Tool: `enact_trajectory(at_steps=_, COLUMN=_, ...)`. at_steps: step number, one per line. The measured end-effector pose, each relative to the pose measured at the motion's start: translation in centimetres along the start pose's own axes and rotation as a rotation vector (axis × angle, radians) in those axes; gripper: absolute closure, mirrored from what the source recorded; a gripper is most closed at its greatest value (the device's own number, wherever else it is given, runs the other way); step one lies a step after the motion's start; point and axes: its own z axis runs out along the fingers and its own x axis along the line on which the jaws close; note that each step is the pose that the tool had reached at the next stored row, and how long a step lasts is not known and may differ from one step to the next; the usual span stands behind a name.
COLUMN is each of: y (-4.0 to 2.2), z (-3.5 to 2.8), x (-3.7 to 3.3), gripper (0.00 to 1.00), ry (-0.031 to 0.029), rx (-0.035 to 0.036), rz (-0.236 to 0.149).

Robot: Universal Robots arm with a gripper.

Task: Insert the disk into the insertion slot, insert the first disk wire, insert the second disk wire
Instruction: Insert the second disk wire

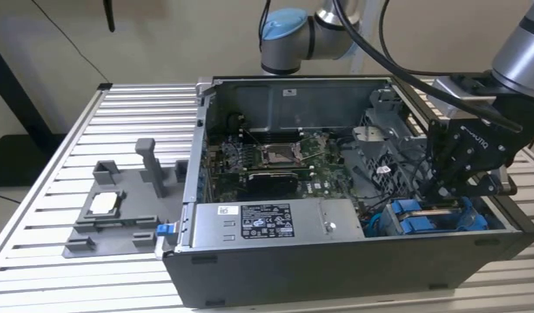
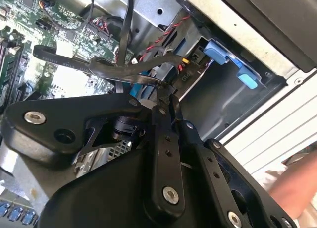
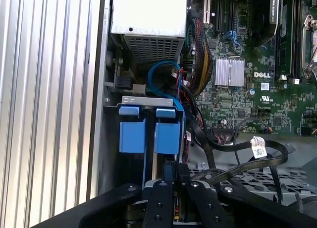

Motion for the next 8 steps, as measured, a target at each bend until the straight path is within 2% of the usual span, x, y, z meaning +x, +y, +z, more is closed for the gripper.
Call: enact_trajectory(at_steps=8, y=0.00, z=0.00, x=0.00, gripper=0.84, ry=0.0000, rx=-0.0006, rz=0.000)
